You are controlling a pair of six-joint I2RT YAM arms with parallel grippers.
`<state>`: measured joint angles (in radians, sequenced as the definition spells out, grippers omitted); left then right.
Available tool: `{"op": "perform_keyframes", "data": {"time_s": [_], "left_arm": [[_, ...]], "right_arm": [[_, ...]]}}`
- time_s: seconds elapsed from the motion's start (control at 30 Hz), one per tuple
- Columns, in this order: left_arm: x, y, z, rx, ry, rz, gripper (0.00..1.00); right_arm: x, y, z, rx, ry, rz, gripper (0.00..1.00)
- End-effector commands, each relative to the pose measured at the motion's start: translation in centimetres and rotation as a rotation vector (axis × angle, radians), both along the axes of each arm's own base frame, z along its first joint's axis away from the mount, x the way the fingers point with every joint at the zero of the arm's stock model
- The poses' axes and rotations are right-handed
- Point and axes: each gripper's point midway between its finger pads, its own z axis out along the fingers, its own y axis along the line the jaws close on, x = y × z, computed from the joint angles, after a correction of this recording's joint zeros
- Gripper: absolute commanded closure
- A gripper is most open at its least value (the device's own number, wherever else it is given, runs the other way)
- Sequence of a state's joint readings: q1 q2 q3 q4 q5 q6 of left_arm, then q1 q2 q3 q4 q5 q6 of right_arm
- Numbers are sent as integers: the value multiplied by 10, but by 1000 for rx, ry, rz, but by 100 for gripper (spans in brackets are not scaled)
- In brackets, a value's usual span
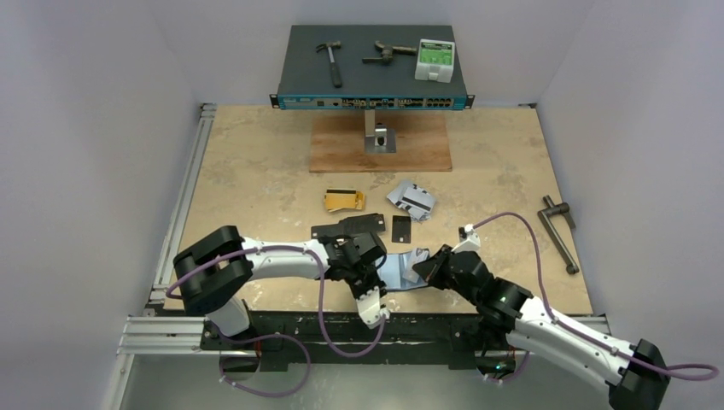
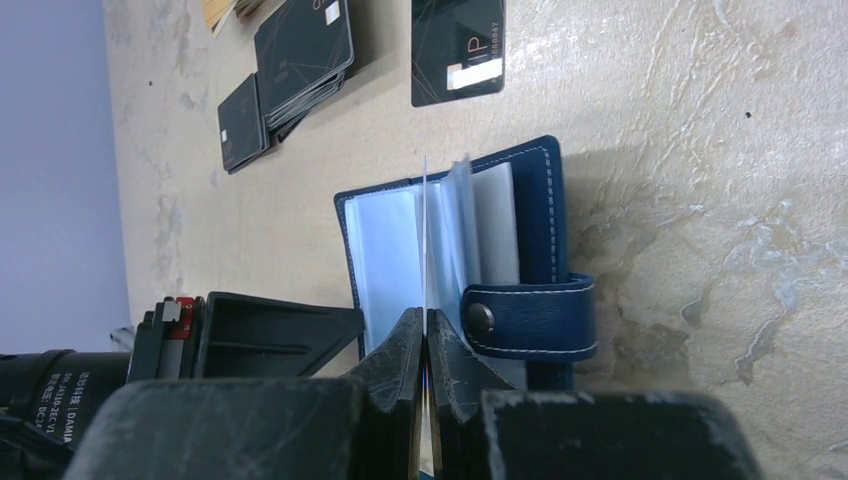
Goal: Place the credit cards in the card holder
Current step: Insert the credit card into the card holder.
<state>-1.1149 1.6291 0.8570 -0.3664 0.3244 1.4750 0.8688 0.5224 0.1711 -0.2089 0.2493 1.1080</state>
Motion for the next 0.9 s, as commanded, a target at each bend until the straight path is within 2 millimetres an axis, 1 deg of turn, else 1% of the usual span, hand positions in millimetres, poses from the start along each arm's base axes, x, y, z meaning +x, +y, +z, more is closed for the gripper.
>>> {"op": "perform_keyframes", "data": {"time_s": [0.0,0.13,0.3,0.43,0.57,0.63,0.77,0.87], "left_arm": [[-2,15,-3,54,9,56,81],[2,20,1,56,-17,81,82],[5,23,18,43,-36,107,81],[13,17,32,-3,-75,116,72],[25,1,38,-79,-121,115,61],[28,-7,38,-115,-134,97,59],[29,-16,30,-166,-165,-2,57],[32,-15,20,-171,-184,-59,57]], "right_arm": [[8,0,10,7,-27,-28,100],[8,3,-1,-14,-11,-14,100],[11,5,-5,-18,-21,-10,100],[10,6,-4,-5,-25,-9,100],[11,4,0,1,-37,-16,100],[10,4,-1,1,-34,-15,100],[10,7,-2,13,-32,-9,100],[11,7,-2,12,-29,-10,100]]}}
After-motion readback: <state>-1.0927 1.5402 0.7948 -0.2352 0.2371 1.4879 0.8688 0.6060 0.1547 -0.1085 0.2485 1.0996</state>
